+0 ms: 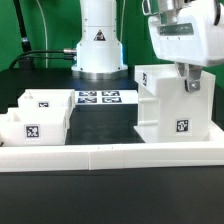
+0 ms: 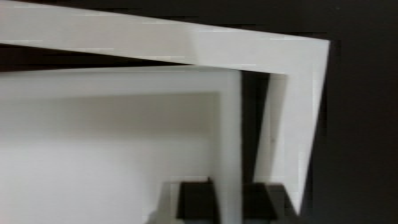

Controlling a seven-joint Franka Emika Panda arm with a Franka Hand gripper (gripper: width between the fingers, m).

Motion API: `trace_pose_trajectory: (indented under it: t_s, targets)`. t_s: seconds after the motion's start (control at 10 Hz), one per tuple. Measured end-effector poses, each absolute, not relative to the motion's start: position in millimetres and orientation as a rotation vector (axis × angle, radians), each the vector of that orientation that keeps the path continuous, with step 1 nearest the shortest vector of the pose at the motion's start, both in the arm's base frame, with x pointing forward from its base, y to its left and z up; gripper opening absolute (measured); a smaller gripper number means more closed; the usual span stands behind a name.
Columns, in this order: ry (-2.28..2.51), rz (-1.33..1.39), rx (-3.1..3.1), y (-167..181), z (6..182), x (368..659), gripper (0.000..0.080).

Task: Assemble drawer

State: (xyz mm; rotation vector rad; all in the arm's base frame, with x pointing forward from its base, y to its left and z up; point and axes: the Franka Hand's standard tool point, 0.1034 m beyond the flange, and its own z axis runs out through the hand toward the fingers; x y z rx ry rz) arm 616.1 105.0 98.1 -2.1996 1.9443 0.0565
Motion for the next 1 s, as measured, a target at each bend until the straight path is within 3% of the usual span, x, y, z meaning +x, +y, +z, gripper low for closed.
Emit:
trace_pose_trajectory:
  t_s: [0.4, 0.8, 0.9, 1.0]
  targets:
    - [1.97, 0.065, -2.17, 104.3, 98.5, 639.1, 0.0041]
    - [1.96, 0.063, -2.178, 104.7, 98.8, 640.7, 0.0041]
    - [1.956, 0.058, -2.178, 105.1, 99.5, 641.6, 0.0232]
    - [1.952, 0.053, -2.178, 105.4, 100.2, 642.5, 0.0371]
